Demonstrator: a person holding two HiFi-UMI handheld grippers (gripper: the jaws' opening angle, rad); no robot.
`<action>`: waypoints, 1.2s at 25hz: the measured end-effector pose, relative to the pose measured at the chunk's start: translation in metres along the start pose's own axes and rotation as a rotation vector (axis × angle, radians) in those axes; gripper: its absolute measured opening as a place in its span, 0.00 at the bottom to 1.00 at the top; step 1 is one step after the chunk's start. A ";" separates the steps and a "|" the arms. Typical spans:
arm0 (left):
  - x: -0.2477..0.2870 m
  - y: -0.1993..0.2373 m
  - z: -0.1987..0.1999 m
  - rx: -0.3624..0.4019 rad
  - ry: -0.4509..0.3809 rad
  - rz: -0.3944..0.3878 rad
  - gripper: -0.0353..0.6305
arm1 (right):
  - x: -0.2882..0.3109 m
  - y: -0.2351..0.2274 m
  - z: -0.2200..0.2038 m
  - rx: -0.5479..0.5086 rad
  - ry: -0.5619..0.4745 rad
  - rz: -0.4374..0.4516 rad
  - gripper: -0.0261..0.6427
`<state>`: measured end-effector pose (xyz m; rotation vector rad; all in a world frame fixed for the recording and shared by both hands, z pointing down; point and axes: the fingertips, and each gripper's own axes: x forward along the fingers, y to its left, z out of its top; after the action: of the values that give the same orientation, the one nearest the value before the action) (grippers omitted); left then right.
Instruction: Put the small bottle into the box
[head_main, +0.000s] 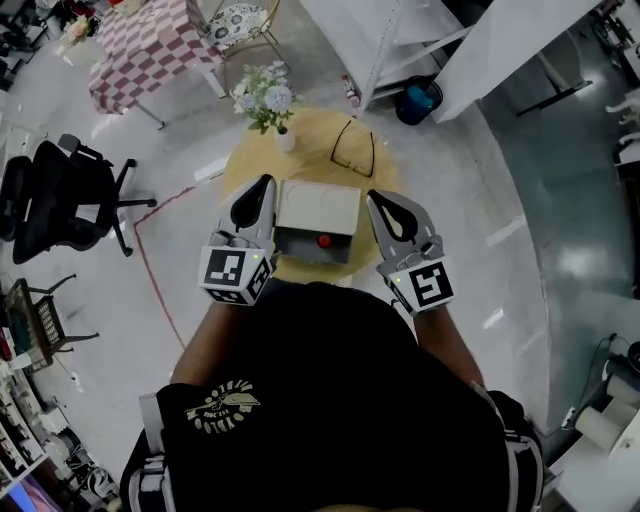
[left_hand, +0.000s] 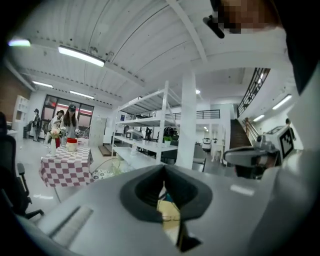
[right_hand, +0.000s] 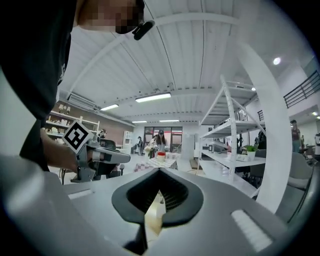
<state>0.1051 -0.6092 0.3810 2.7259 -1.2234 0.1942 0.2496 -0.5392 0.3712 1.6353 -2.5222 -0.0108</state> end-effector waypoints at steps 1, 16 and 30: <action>-0.002 -0.003 0.001 0.005 -0.002 0.006 0.05 | -0.002 -0.002 0.000 0.009 0.000 0.000 0.05; -0.031 -0.027 0.004 0.099 0.035 0.039 0.05 | -0.021 -0.009 -0.028 0.108 -0.001 0.004 0.05; -0.028 0.080 -0.007 0.058 0.044 -0.135 0.05 | 0.056 0.049 -0.021 0.182 0.087 -0.197 0.05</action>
<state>0.0264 -0.6400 0.3898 2.8245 -1.0337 0.2763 0.1847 -0.5683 0.4019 1.9018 -2.3483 0.2712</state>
